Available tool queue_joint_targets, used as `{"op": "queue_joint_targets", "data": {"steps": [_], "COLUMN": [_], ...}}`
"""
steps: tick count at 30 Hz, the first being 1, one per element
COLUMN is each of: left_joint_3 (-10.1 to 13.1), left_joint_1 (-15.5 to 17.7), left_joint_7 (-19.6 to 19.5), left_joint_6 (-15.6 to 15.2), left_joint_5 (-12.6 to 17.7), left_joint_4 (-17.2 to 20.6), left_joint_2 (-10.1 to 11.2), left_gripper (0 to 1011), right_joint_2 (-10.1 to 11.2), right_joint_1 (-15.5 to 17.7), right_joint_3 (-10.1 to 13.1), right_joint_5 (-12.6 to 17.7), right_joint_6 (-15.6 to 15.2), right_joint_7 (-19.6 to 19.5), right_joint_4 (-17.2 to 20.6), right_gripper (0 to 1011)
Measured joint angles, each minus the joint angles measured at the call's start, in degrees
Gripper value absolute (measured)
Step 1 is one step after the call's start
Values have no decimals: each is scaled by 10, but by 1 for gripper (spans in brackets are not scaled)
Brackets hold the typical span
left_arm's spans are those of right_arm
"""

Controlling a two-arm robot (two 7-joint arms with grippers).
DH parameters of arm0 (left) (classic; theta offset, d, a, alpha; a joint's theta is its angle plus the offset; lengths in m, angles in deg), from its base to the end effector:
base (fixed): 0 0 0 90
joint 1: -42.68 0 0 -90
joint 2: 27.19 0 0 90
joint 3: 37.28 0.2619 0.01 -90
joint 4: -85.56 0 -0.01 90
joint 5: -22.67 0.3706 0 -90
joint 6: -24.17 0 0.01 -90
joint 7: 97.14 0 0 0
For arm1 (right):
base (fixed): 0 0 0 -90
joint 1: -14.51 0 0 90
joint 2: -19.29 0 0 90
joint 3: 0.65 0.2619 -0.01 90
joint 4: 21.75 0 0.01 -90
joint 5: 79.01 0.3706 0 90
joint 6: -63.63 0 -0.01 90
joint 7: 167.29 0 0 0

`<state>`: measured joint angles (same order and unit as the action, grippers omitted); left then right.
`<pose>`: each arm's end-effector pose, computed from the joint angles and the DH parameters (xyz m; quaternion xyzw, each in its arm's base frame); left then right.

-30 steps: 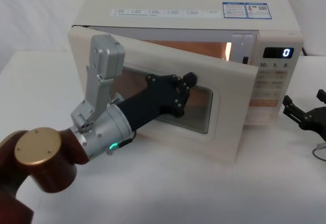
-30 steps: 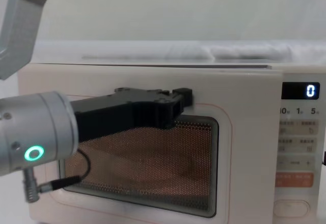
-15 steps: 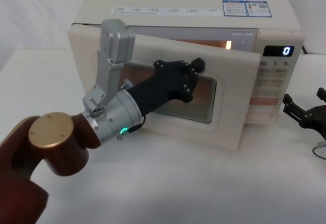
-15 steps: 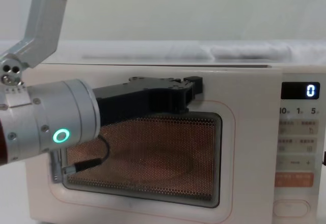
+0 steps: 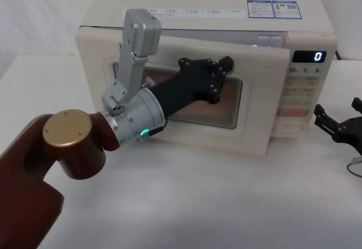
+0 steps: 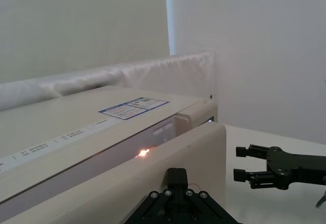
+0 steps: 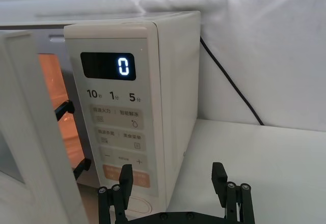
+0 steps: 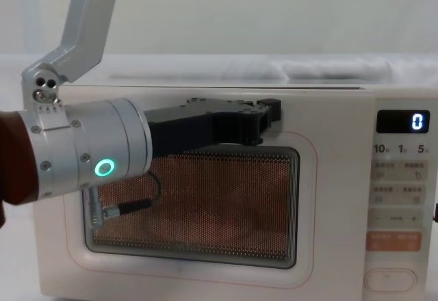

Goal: Press the button to open the microwave door with one hand; close the microwave door with the other hand.

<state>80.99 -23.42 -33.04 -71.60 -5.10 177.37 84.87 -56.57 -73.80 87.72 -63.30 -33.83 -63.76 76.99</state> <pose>0.4405 -0.0739 -0.1453 -0.0276 -0.0590 0.3168 0.9463 0.3812 -0.0415 -0.2228 0.0042 0.0158 -0.5917 0.8060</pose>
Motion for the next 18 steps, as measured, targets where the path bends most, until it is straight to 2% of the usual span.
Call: {"op": "queue_joint_targets", "data": {"steps": [18], "left_joint_3": [6], "left_joint_1": [32], "left_joint_7": [4], "left_joint_6": [-1], "left_joint_5": [11], "left_joint_4": [-42], "left_joint_2": [-24], "left_gripper": [0], "right_joint_2": [0], "right_joint_1": [0], "right_joint_3": [0], "right_joint_5": [0], "right_joint_6": [0], "right_joint_7": [0], "right_joint_4": [0], "right_gripper": [1002]}}
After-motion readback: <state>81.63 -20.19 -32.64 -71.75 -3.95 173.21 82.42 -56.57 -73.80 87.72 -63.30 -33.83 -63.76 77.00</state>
